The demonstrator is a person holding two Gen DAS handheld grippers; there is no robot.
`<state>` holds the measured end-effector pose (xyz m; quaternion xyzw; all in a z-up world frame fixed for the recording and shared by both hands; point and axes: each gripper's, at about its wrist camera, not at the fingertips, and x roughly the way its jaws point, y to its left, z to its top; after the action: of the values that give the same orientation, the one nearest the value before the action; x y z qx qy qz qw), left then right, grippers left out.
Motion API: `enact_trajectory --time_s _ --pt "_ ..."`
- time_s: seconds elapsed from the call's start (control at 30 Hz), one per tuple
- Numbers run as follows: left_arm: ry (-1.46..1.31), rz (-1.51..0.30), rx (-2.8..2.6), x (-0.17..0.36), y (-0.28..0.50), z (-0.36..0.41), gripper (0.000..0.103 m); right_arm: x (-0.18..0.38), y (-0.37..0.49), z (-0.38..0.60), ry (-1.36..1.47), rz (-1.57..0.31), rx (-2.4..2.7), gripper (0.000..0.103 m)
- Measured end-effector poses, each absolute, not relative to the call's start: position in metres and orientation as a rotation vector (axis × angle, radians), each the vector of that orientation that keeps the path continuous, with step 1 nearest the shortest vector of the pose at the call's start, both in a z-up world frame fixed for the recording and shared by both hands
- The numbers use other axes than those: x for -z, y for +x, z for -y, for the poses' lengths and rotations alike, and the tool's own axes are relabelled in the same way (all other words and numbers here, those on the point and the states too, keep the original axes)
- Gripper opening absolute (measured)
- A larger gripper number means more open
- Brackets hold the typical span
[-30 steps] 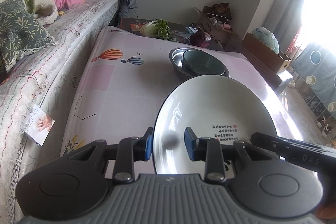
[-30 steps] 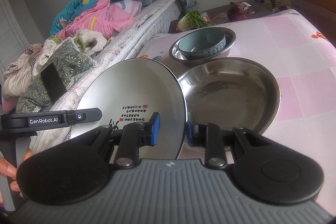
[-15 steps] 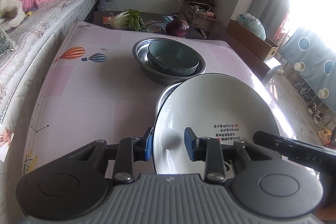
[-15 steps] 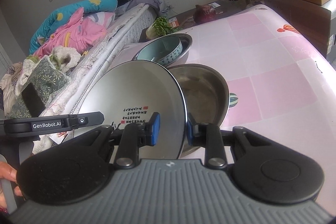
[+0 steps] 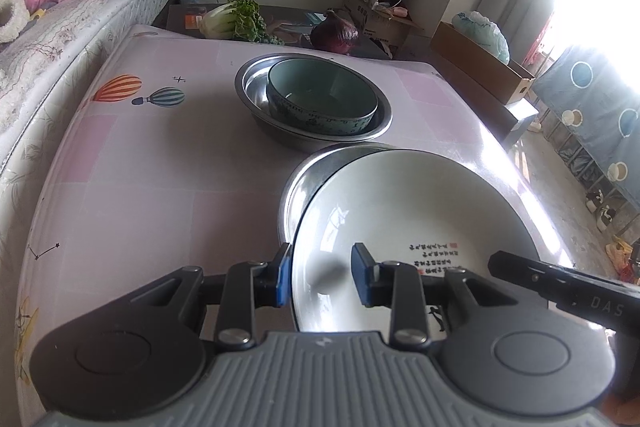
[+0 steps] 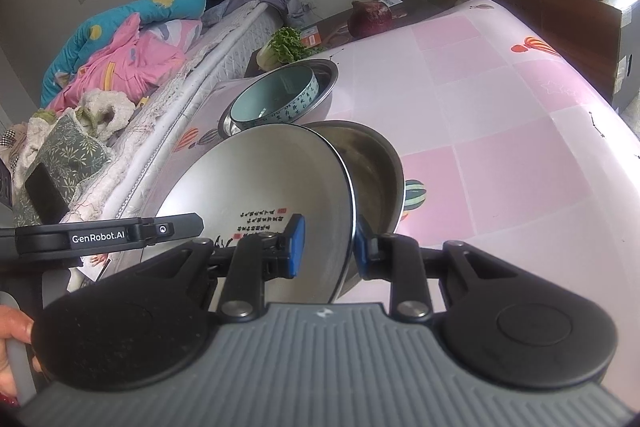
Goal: Organize plates and bowls
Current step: 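Carry the white plate with both tools into the large steel bowl, then lower the white plate flat into the large steel bowl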
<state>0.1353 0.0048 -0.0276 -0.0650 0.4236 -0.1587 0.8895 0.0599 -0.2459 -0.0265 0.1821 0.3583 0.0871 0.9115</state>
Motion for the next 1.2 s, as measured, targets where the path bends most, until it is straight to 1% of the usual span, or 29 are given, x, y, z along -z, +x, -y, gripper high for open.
enact_trajectory --time_s 0.3,0.67,0.73,0.77,0.87,1.1,1.2 --pt "-0.112 -0.877 0.343 0.031 0.148 0.002 0.031 0.037 0.072 0.248 0.387 -0.773 -0.162 0.026" --pt "-0.111 -0.888 0.366 0.038 0.157 0.006 0.032 0.041 0.077 0.256 0.413 -0.755 -0.154 0.025" --pt "-0.113 -0.886 0.374 0.038 0.156 0.006 0.037 0.041 0.077 0.257 0.417 -0.754 -0.155 0.025" --pt "-0.117 -0.886 0.38 0.038 0.156 0.006 0.041 0.041 0.078 0.257 0.418 -0.753 -0.155 0.025" --pt "-0.126 -0.89 0.387 0.037 0.155 0.006 0.045 0.042 0.078 0.258 0.425 -0.752 -0.156 0.026" --pt "-0.23 -0.909 0.422 0.035 0.16 -0.003 0.062 0.043 0.079 0.26 0.437 -0.753 -0.156 0.026" --pt "-0.292 -0.932 0.427 0.036 0.164 -0.009 0.064 0.043 0.079 0.26 0.438 -0.754 -0.156 0.027"
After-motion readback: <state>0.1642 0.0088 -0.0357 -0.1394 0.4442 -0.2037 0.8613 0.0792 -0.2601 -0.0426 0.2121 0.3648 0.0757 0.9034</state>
